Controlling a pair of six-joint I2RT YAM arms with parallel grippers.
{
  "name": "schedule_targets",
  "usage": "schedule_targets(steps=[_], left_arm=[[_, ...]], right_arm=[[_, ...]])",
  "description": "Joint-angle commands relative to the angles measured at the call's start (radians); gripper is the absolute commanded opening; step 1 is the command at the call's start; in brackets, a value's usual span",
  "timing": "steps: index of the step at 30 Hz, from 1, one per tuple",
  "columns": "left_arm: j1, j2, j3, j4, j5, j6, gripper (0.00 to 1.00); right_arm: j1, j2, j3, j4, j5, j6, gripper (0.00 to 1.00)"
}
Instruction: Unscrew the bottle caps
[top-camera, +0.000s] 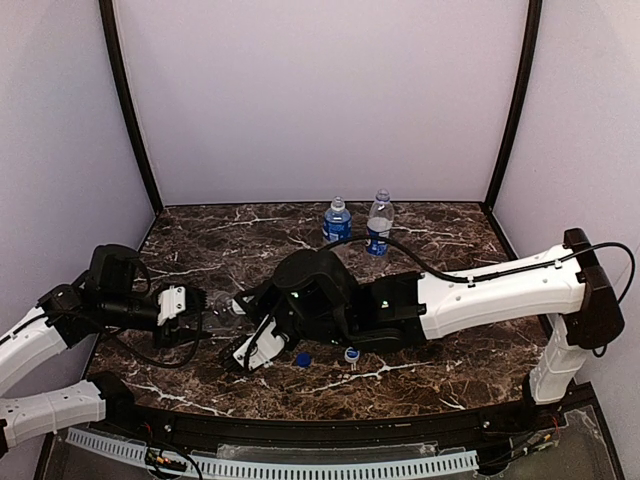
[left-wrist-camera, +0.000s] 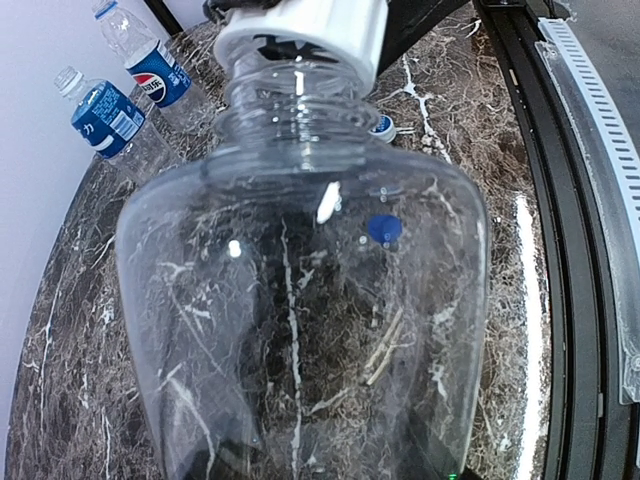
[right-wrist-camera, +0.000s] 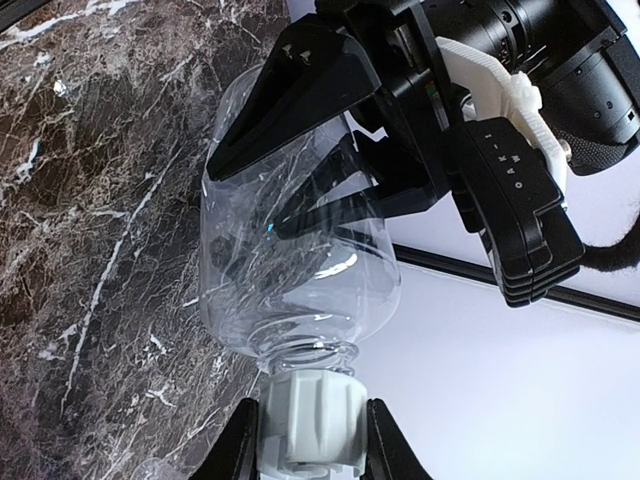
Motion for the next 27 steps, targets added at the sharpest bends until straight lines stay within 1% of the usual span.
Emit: schedule_targets(steps=[1, 3, 8, 10, 12, 17, 19, 20, 21, 25, 27], left_arm=[[-0.011, -0.014, 0.036, 0.049, 0.116, -0.029, 0.48], [-0.011, -0.014, 0.039, 0.045, 0.113, -0.025, 0.48], [-0.011, -0.021, 0.032, 0.045, 0.104, -0.019, 0.48], [-0.011, -0.021, 0.030, 0.044, 0.106, -0.019, 0.48], [-0.011, -0.020, 0.030, 0.046, 0.104, -0.021, 0.48], [-0.011, -0.020, 0.024, 0.092, 0.057, -0.075, 0.48], [-0.011, -0.023, 0.019, 0.127, 0.037, -0.102, 0.48], [-0.011, -0.023, 0.018, 0.136, 0.029, -0.107, 0.48], [-0.011, -0.023, 0.016, 0.155, 0.024, -0.114, 0.48], [-0.011, -0.025, 0.009, 0.191, -0.010, -0.124, 0.49], [-0.010, -0.027, 0.005, 0.204, -0.020, -0.129, 0.49]], right_arm=[[0.014, -0.012, -0.001, 0.159, -0.024, -0.034, 0.27], [0.014, -0.011, 0.001, 0.161, -0.021, -0.039, 0.34], [0.013, -0.013, -0.001, 0.161, -0.008, -0.026, 0.41], [0.013, -0.015, -0.004, 0.161, -0.008, -0.023, 0.46], [0.011, -0.017, -0.006, 0.164, -0.003, -0.023, 0.56], [0.012, -0.047, -0.032, 0.195, -0.008, 0.022, 0.71], [0.013, -0.072, -0.056, 0.235, -0.026, 0.070, 0.83], [0.013, -0.086, -0.068, 0.260, -0.035, 0.095, 0.95], [0.013, -0.099, -0.074, 0.269, -0.047, 0.128, 0.98], [0.013, -0.146, -0.057, 0.236, -0.082, 0.299, 0.99], [0.012, -0.166, -0.032, 0.183, -0.103, 0.427, 0.99]])
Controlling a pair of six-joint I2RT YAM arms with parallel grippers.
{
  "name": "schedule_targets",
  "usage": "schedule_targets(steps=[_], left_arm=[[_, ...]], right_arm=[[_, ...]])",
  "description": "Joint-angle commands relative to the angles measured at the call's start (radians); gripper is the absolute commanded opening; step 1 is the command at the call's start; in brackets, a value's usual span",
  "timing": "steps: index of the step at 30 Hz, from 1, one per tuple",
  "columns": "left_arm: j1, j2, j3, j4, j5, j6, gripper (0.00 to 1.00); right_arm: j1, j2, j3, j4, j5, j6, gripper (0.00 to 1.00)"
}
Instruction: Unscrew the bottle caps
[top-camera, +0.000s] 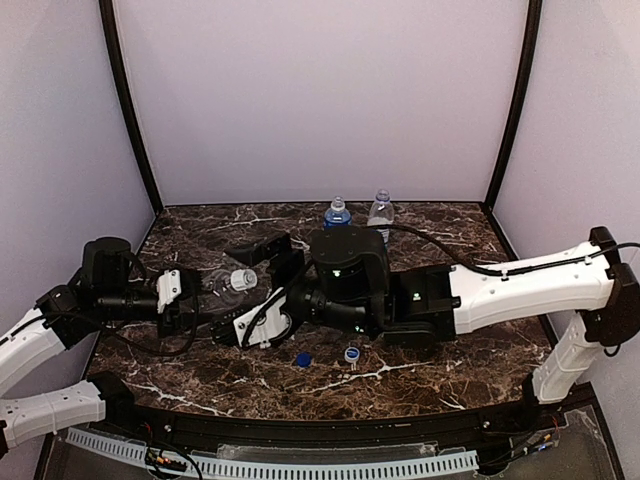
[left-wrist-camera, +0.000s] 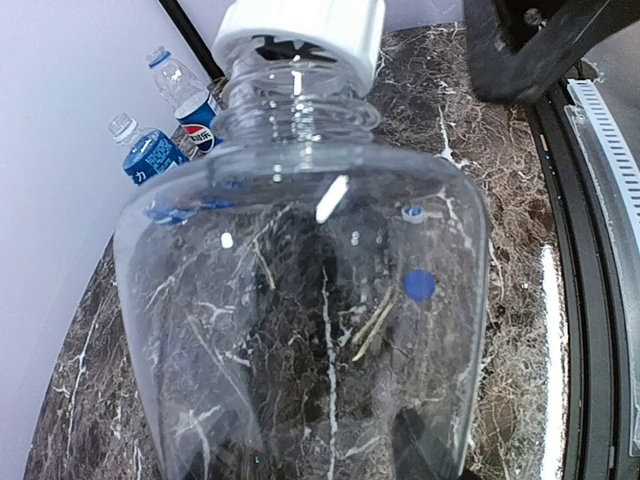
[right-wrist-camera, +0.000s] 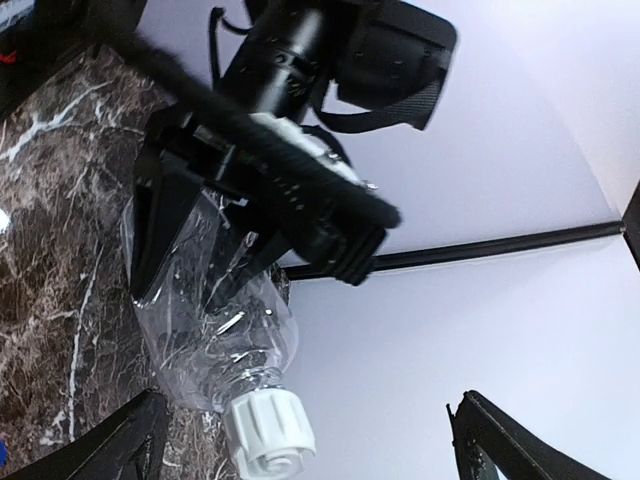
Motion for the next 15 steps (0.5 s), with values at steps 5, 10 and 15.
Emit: schedule_targets(steps=[5, 10, 15], left_arm=[[-0.003, -0.025, -0.030, 0.138, -0.080, -0.063, 0.49], [-0.003, -0.035, -0.052, 0.182, -0.104, -0.068, 0.49], [-0.003, -0.051, -0.070, 0.194, -0.107, -0.069, 0.48]], right_arm=[[-0.103, -0.029, 0.309, -0.324, -0.258, 0.903, 0.99], [-0.247, 0.030, 0.435, -0.411, -0.466, 1.476, 0.99], [-0.252, 0.091, 0.488, -0.481, -0.433, 1.636, 0.95]])
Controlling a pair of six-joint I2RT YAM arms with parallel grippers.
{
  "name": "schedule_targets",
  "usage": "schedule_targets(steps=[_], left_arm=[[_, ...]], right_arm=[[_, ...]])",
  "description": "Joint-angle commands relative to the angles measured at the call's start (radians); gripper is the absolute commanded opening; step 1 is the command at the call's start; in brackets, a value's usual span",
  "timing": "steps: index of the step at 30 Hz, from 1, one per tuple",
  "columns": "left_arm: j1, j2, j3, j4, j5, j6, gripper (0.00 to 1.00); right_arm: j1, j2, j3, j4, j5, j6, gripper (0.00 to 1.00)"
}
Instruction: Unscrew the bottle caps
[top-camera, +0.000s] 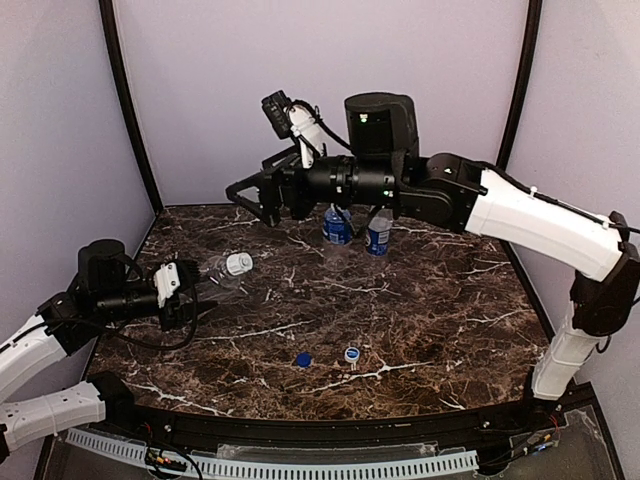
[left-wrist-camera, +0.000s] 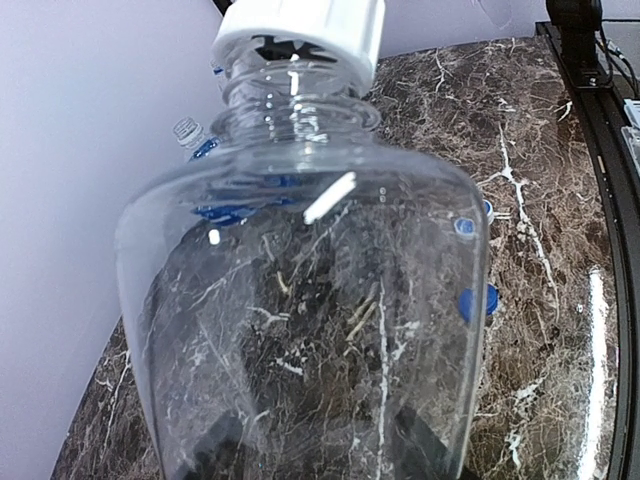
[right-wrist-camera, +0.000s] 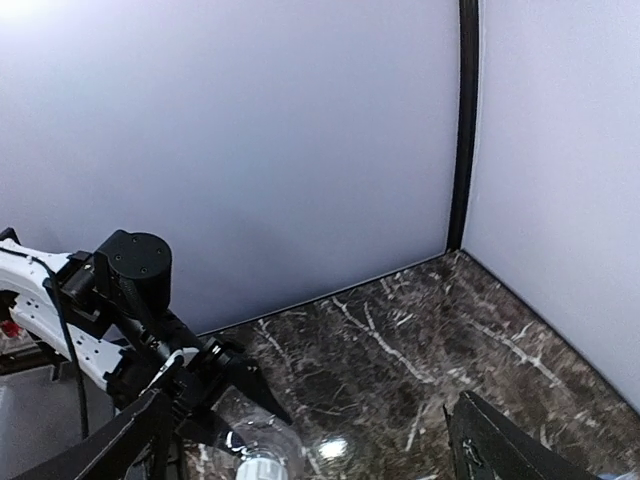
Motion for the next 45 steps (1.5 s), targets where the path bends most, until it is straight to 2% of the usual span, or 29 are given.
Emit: schedule_targets(steps=[1, 6, 10, 17, 18, 21, 23, 29, 32, 36, 38, 39, 43, 45], left_arm=[[-0.003, -0.025, -0.026, 0.045, -0.014, -0.019, 0.48], [-0.003, -0.043, -0.043, 0.042, -0.016, -0.009, 0.49], [-0.003, -0.060, -0.059, 0.042, -0.016, -0.008, 0.49], [-0.003, -0.061, -0.069, 0.046, -0.012, 0.002, 0.49], [-0.003, -0.061, -0.069, 0.048, -0.012, 0.002, 0.49], [-0.003, -0.062, -0.071, 0.048, -0.022, 0.007, 0.49], [-0.003, -0.062, -0.070, 0.044, -0.027, 0.008, 0.49], [-0.003, -0.060, -0.069, 0.044, -0.020, 0.012, 0.49], [-0.003, -0.058, -0.062, 0.044, -0.023, 0.013, 0.49], [-0.003, -0.060, -0.058, 0.037, -0.031, 0.017, 0.49], [-0.003, -0.062, -0.059, 0.035, -0.029, 0.016, 0.49], [-0.003, -0.062, -0.060, 0.035, -0.028, 0.015, 0.49], [-0.003, -0.066, -0.064, 0.031, -0.020, 0.011, 0.48], [-0.003, -0.068, -0.066, 0.021, -0.010, 0.012, 0.48]], right_arm=[[0.025, 0.097, 0.055, -0.171, -0.048, 0.317, 0.94], [0.027, 0.192, 0.148, -0.312, -0.031, 0.352, 0.93], [0.030, 0.218, 0.137, -0.318, -0.038, 0.383, 0.89], [0.035, 0.229, 0.124, -0.309, -0.100, 0.384, 0.58], [0.034, 0.228, 0.122, -0.309, -0.111, 0.383, 0.57], [0.033, 0.223, 0.117, -0.309, -0.156, 0.374, 0.65], [0.032, 0.219, 0.109, -0.308, -0.173, 0.372, 0.66], [0.032, 0.222, 0.109, -0.309, -0.184, 0.363, 0.54], [0.032, 0.233, 0.118, -0.310, -0.209, 0.363, 0.53], [0.033, 0.244, 0.130, -0.319, -0.222, 0.359, 0.45], [0.033, 0.249, 0.135, -0.324, -0.227, 0.352, 0.40], [0.033, 0.252, 0.136, -0.325, -0.230, 0.350, 0.34], [0.033, 0.269, 0.150, -0.331, -0.291, 0.301, 0.02], [0.036, 0.274, 0.161, -0.347, -0.317, 0.227, 0.00]])
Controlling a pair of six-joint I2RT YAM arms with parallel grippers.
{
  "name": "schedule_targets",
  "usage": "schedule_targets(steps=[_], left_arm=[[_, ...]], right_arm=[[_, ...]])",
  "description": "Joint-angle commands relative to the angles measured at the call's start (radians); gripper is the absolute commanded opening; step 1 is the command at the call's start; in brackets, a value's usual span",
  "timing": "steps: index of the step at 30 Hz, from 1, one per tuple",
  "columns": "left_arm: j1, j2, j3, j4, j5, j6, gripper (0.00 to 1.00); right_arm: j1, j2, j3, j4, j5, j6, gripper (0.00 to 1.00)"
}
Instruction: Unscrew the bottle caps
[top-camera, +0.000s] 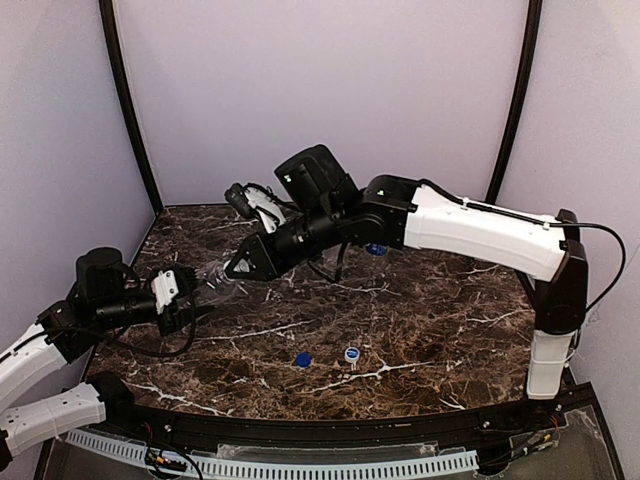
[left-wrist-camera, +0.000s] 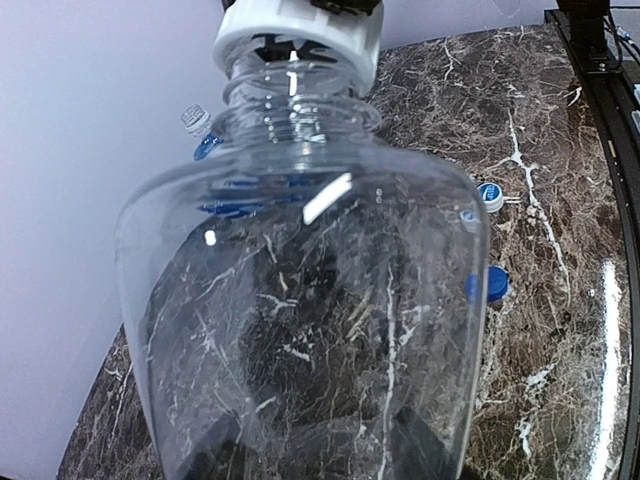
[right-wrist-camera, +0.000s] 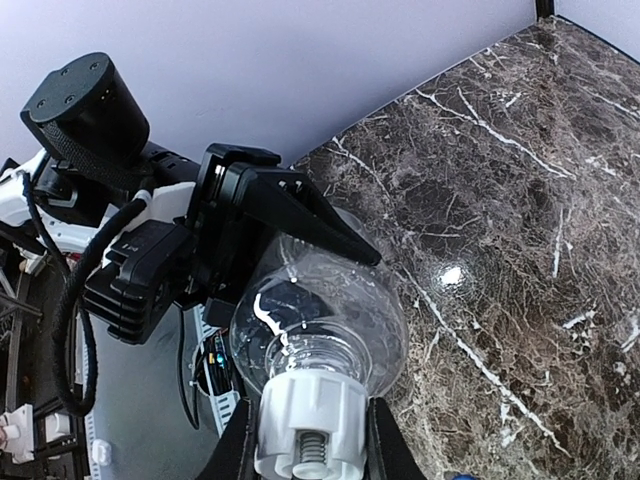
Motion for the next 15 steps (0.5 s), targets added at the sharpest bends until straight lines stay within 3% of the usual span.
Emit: schedule_targets(steps=[1, 7, 15], left_arm=[[-0.003, -0.011, -0.008, -0.001, 0.028, 0.003, 0.48], [-0.002, -0.015, 0.017, -0.216, 0.220, 0.094, 0.48], [-0.004, -0.018, 0.010, -0.349, 0.217, 0.218, 0.48]], right_arm=[[0.016, 0.036, 0.048, -0.025, -0.103, -0.172, 0.00], [0.131, -0.030, 0.008, -0.100, 0.101, -0.793, 0.00], [0.264, -0.092, -0.268, 0.183, 0.570, -1.559, 0.00]])
